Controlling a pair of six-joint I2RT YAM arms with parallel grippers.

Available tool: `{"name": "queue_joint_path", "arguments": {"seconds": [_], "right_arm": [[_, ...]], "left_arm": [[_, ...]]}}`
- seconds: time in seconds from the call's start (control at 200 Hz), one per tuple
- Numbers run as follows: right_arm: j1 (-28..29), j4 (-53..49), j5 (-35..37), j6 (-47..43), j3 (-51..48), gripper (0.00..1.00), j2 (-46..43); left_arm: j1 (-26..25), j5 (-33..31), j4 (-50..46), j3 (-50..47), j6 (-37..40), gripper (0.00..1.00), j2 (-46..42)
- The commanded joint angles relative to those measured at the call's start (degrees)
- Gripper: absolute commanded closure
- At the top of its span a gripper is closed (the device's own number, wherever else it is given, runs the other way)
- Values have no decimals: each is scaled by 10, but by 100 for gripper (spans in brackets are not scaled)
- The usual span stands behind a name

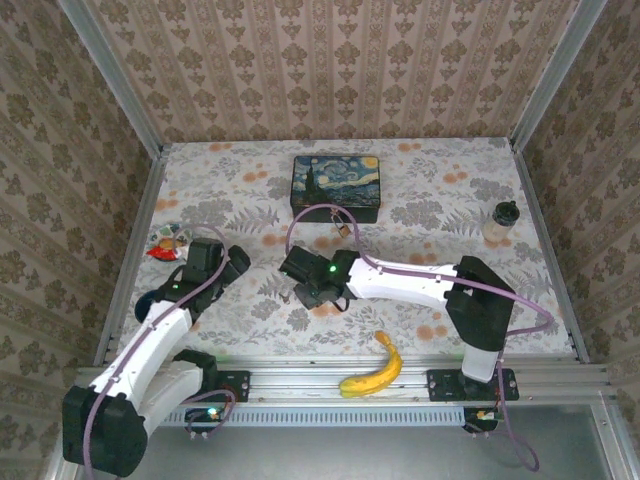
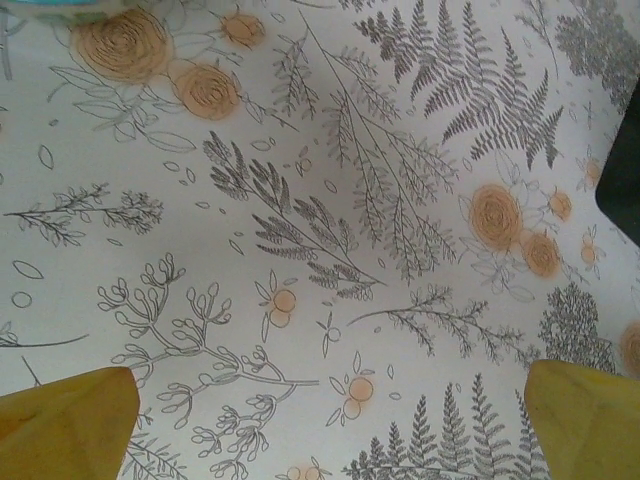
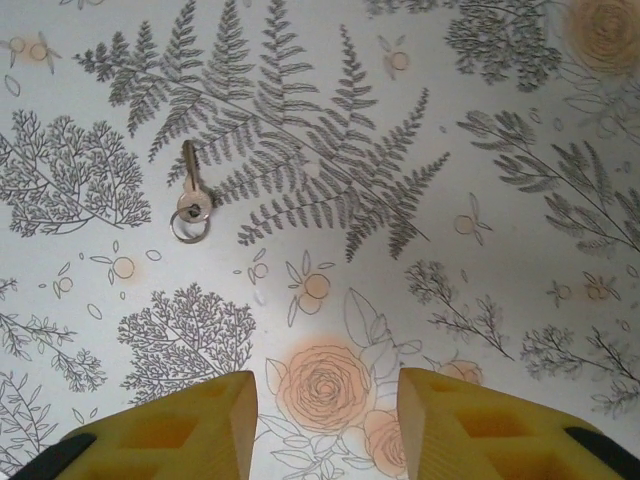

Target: Unlock the padlock with the key

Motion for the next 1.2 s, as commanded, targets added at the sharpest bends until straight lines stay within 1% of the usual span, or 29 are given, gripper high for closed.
{"name": "queue_joint_path", "arguments": {"seconds": [0.0, 0.085, 0.21, 0.3, 0.385, 0.71, 1.195], "right_arm": [[4, -1, -20, -24, 24, 59, 21], [5, 5, -30, -35, 37, 61, 34], [9, 0, -42, -49, 67, 68, 62], [14, -6, -46, -58, 86, 72, 81], [18, -12, -50, -64, 102, 75, 100], [26, -43, -57, -85, 170, 74, 179], [26, -60, -34, -91, 210, 68, 233]], "left_arm": [[28, 25, -15, 27, -2, 0, 16], [45, 43, -9, 39, 7, 0, 37], [61, 65, -1, 57, 5, 0, 76], [68, 79, 0, 64, -15, 0, 98], [68, 86, 3, 72, -11, 0, 114], [69, 73, -10, 73, -28, 0, 127], [69, 89, 0, 65, -29, 0, 131]]}}
